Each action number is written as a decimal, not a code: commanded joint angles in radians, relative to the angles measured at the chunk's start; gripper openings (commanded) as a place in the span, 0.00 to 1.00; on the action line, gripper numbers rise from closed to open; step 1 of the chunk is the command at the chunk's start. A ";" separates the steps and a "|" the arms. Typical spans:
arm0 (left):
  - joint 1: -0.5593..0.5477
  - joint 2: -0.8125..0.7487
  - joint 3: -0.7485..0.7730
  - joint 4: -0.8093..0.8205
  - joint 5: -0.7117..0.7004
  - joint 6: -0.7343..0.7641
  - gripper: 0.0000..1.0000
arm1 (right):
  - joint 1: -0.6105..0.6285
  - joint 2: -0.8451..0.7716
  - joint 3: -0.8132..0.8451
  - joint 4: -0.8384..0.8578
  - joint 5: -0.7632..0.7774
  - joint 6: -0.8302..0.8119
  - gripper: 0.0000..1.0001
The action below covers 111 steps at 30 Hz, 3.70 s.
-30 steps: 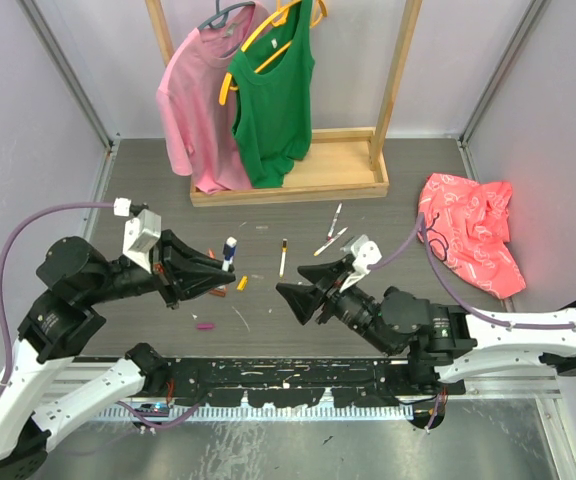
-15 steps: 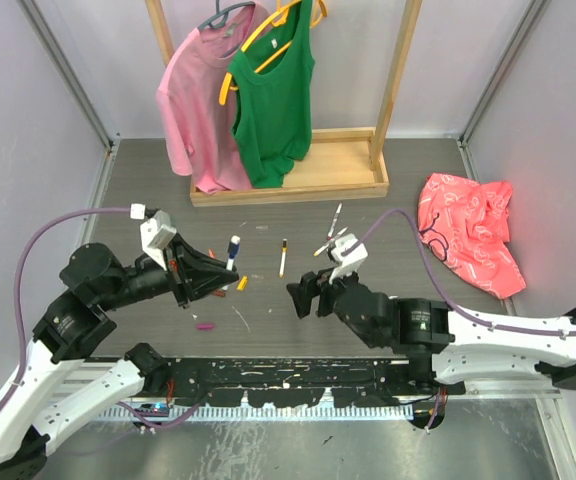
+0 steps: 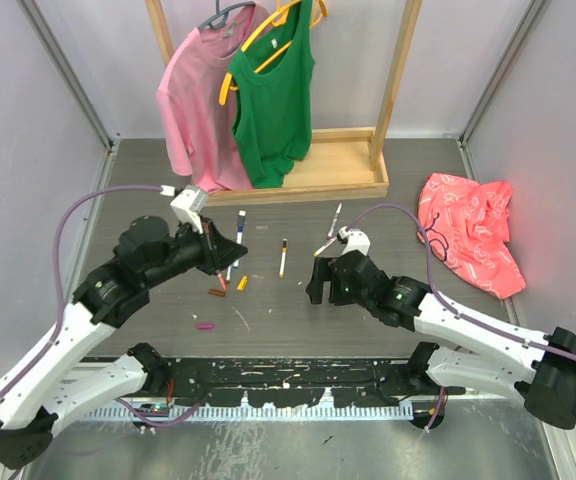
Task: Insert the pens into the pen caps
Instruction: Place the pen at the center of the board.
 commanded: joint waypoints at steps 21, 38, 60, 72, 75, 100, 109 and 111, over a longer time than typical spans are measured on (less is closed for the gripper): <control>-0.149 0.684 0.175 0.046 -0.359 -0.154 0.00 | -0.041 -0.343 -0.026 -0.235 0.024 0.101 0.98; -0.226 1.072 0.352 0.082 -0.445 -0.234 0.00 | -0.041 -0.522 -0.001 -0.365 0.029 0.104 0.98; -0.226 1.220 0.423 0.024 -0.527 -0.240 0.10 | -0.042 -0.499 0.004 -0.372 0.022 0.083 0.98; -0.227 1.244 0.414 0.011 -0.532 -0.254 0.24 | -0.041 -0.495 0.004 -0.369 0.020 0.080 0.98; -0.226 1.235 0.404 0.016 -0.533 -0.258 0.25 | -0.041 -0.495 0.003 -0.369 0.020 0.080 0.98; -0.206 0.798 0.444 -0.103 -0.553 -0.083 0.31 | -0.042 -0.475 0.040 -0.359 0.038 0.074 0.97; -0.200 0.432 0.236 -0.184 -0.585 0.018 0.33 | -0.041 -0.423 0.035 -0.314 0.061 0.060 0.97; -0.189 0.367 0.192 -0.221 -0.591 0.020 0.34 | -0.042 -0.404 0.035 -0.296 0.056 0.061 0.97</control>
